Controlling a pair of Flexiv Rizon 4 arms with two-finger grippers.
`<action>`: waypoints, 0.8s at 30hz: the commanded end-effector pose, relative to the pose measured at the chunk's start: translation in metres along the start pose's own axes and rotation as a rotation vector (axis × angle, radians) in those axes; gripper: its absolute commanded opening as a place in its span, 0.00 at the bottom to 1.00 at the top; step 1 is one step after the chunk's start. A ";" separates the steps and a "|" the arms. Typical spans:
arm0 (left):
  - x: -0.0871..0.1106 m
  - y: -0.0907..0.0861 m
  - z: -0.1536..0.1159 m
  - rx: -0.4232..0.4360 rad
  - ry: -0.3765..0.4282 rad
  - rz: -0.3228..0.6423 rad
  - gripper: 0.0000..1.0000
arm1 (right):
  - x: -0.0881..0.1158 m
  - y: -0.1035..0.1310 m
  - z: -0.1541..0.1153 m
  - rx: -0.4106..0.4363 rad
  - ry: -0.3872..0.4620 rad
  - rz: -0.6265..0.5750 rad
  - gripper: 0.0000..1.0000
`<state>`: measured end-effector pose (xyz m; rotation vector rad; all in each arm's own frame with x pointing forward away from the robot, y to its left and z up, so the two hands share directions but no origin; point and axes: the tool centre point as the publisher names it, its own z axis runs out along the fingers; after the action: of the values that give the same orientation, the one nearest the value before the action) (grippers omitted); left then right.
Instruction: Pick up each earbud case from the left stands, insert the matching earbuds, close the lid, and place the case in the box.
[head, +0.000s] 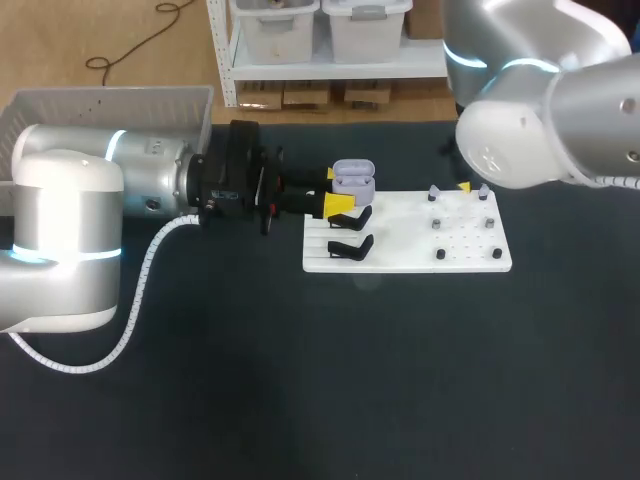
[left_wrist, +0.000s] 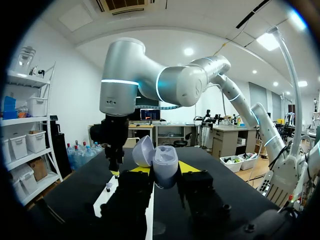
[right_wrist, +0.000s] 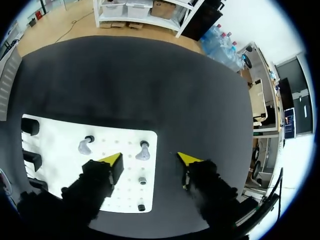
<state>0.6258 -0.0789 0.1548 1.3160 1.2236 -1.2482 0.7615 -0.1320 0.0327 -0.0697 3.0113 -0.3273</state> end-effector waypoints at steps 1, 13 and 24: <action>0.001 0.000 0.000 -0.002 -0.003 0.003 0.00 | 0.002 0.005 -0.002 0.002 0.003 -0.004 0.58; 0.001 0.000 0.000 -0.002 -0.003 0.003 0.00 | 0.007 0.008 0.011 0.030 0.019 -0.023 0.47; 0.001 0.000 0.000 -0.002 -0.003 0.003 0.00 | 0.005 0.010 0.018 0.055 0.003 -0.037 0.48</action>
<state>0.6258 -0.0790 0.1548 1.3160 1.2236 -1.2482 0.7586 -0.1265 0.0150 -0.1223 3.0113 -0.4097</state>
